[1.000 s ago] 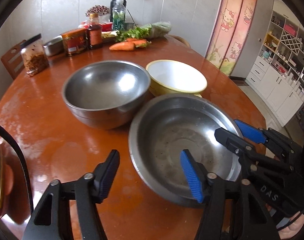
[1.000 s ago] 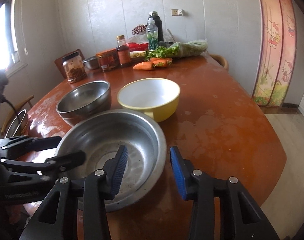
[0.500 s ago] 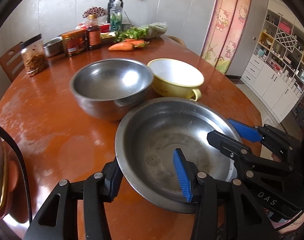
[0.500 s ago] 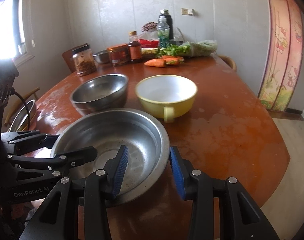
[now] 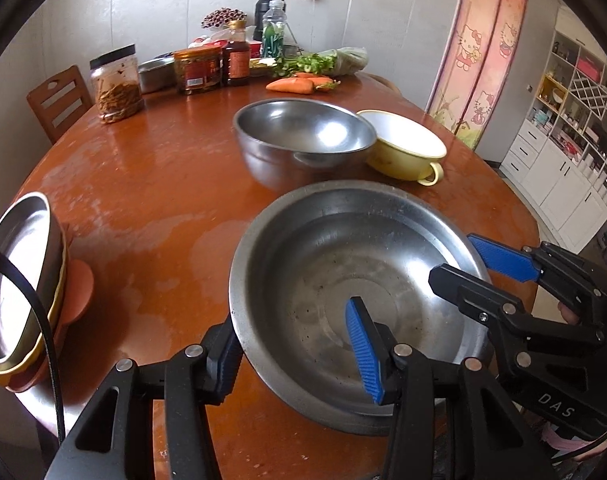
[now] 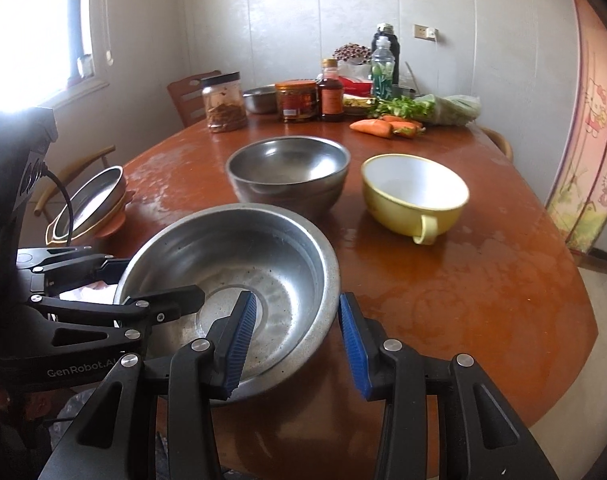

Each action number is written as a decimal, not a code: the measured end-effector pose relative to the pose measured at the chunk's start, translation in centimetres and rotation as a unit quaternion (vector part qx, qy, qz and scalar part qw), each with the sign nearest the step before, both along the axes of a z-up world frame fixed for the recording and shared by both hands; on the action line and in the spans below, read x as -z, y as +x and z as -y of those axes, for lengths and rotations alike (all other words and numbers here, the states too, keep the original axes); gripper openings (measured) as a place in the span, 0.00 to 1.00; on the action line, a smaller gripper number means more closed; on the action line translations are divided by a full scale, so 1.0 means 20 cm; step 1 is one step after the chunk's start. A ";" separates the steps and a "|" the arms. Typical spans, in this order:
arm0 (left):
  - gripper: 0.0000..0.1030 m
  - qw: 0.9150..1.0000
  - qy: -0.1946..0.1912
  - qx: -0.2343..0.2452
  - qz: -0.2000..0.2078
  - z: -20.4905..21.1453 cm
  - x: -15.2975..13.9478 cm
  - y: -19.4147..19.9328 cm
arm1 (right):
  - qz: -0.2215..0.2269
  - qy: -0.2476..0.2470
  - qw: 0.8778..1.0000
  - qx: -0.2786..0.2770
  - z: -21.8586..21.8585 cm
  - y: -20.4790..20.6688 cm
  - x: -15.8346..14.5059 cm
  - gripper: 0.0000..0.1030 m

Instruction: Organize plates and bowls

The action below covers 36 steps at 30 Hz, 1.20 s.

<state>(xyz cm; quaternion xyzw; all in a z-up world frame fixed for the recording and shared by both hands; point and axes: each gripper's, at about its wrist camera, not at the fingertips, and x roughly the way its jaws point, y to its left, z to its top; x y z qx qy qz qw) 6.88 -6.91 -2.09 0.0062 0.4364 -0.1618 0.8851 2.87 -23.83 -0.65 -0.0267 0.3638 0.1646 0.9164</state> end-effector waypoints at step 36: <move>0.56 0.999 -0.031 -0.026 0.014 -0.15 -0.06 0.05 | -0.014 0.040 0.999 0.018 0.01 0.11 0.01 0.55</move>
